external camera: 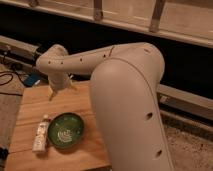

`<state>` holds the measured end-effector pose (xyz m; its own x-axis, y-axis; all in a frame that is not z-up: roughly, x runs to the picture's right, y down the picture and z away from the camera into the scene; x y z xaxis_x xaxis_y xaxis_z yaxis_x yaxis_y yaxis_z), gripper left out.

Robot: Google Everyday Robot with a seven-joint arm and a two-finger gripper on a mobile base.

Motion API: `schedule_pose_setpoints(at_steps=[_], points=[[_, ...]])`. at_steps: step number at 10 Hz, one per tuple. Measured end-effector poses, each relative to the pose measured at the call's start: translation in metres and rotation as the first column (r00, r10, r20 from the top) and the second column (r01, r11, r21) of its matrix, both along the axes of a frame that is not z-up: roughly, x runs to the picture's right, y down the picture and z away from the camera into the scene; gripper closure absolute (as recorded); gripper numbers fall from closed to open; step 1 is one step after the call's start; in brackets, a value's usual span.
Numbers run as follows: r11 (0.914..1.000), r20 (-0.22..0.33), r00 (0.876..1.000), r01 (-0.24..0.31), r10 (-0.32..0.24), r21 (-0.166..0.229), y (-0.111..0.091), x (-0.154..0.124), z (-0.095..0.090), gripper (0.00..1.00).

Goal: Place the bottle in the ceramic bowl

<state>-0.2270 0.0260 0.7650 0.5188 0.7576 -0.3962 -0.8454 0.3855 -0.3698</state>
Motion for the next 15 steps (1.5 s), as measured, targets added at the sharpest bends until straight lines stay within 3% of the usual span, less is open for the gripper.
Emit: schedule_pose_setpoints(at_steps=[1,4,6,11,15], points=[[0.9997,0.025,0.999,0.024,-0.024,-0.002,0.005,-0.004,-0.004,0.20],[0.9927,0.092,0.989,0.119,-0.116,-0.019,0.045,-0.031,-0.023,0.20],[0.9874,0.114,0.982,0.156,-0.152,-0.028,0.062,-0.037,-0.021,0.20],[0.9802,0.205,0.963,0.190,-0.175,-0.056,0.084,-0.072,-0.010,0.20],[0.9594,0.298,0.927,0.267,-0.229,-0.091,0.110,-0.132,0.000,0.20]])
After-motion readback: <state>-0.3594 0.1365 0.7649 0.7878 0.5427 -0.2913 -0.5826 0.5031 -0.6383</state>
